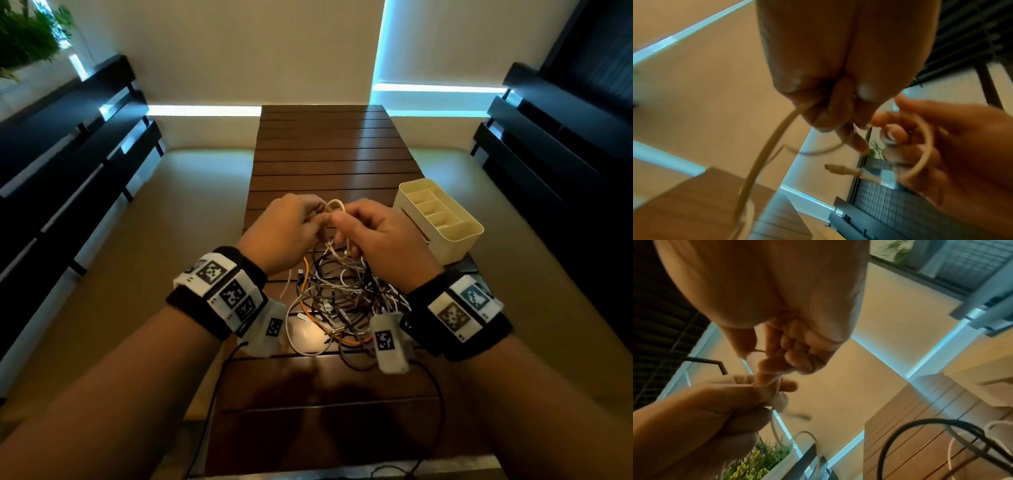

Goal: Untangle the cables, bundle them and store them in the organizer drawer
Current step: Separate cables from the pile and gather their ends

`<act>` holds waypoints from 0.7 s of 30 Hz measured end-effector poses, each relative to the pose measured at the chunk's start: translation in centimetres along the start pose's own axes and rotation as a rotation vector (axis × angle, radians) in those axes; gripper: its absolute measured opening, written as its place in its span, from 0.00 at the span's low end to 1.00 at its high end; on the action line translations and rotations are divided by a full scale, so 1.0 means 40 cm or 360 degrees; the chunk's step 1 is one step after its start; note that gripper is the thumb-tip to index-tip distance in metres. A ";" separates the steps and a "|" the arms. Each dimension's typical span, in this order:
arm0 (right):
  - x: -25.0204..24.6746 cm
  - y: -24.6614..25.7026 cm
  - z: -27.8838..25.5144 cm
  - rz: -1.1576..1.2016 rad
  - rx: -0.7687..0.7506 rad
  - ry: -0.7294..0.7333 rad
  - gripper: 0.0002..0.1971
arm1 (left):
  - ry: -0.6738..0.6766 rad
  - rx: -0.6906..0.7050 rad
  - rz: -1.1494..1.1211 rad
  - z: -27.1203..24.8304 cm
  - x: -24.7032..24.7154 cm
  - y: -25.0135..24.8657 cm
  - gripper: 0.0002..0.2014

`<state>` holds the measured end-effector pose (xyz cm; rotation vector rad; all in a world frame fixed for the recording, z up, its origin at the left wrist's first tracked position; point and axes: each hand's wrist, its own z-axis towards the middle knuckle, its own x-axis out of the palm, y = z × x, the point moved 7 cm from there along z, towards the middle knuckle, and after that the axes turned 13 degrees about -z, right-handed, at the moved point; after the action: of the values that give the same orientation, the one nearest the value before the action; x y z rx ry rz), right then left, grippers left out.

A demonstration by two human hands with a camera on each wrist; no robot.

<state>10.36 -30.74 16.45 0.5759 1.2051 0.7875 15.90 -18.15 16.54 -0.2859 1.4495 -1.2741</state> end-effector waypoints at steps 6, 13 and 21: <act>0.050 -0.081 -0.052 -0.0185 0.0321 0.0442 0.10 | -0.0253 -0.0155 -0.0327 -0.021 -0.041 0.037 0.09; 0.120 -0.101 -0.164 -0.0999 0.0520 0.1829 0.28 | -0.0239 -0.0061 -0.0455 -0.051 -0.052 -0.006 0.12; 0.124 -0.062 -0.056 -0.0600 0.0277 0.1067 0.32 | -0.0075 -0.0386 -0.1328 -0.077 -0.017 -0.040 0.17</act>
<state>9.54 -28.39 11.03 0.2024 1.9463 0.5641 12.88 -16.63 17.55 -1.1659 1.4926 -1.7129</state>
